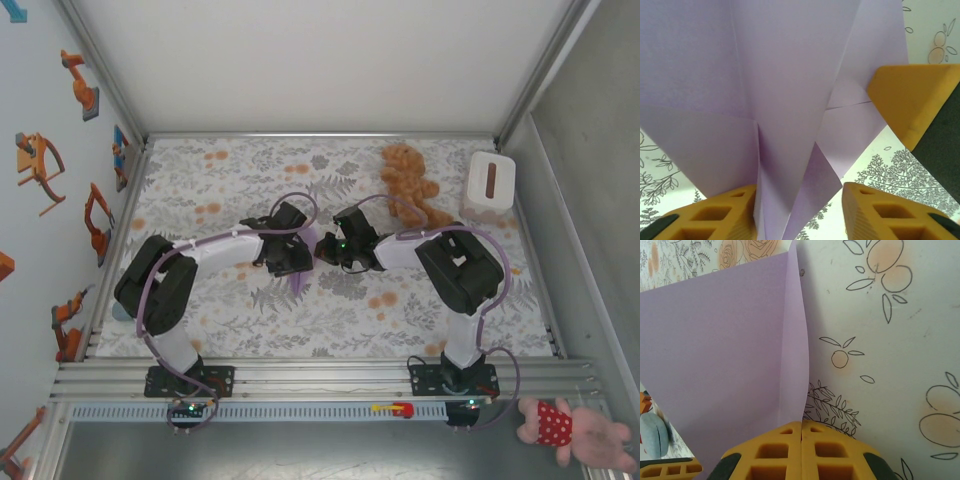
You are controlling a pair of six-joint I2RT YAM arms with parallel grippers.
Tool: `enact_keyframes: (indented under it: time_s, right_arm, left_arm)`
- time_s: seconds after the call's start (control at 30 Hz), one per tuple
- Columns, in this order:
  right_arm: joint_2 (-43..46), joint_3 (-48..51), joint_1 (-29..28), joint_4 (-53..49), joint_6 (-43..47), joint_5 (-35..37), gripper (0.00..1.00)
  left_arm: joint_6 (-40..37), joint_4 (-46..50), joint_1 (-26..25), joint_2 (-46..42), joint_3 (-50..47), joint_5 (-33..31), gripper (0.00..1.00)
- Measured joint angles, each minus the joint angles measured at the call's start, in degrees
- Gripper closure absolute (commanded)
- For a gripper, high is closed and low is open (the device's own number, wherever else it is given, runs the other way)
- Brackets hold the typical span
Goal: Fold a paper plane with a square sheet of paper (pick it up from the middle)
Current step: Move a paper plane to the center of the table.
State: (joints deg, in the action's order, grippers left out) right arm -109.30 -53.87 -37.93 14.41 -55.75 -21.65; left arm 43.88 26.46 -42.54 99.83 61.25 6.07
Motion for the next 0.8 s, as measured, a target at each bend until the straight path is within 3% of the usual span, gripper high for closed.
enact_keyframes:
  time_s: [0.43, 0.73, 0.8]
  right_arm:
    - [0.0, 0.0, 0.0, 0.02, -0.02, 0.0, 1.0]
    - [0.0, 0.0, 0.0, 0.02, -0.04, 0.0, 1.0]
    - [0.02, 0.0, 0.0, 0.04, -0.11, 0.02, 0.94]
  left_arm:
    - [-1.38, 3.96, -1.38, 4.63, 3.58, -3.98, 0.61]
    - [-1.77, 5.03, -1.68, 5.64, 4.66, -5.49, 0.72]
    - [-1.84, 5.25, -1.68, 5.66, 4.66, -5.73, 0.74]
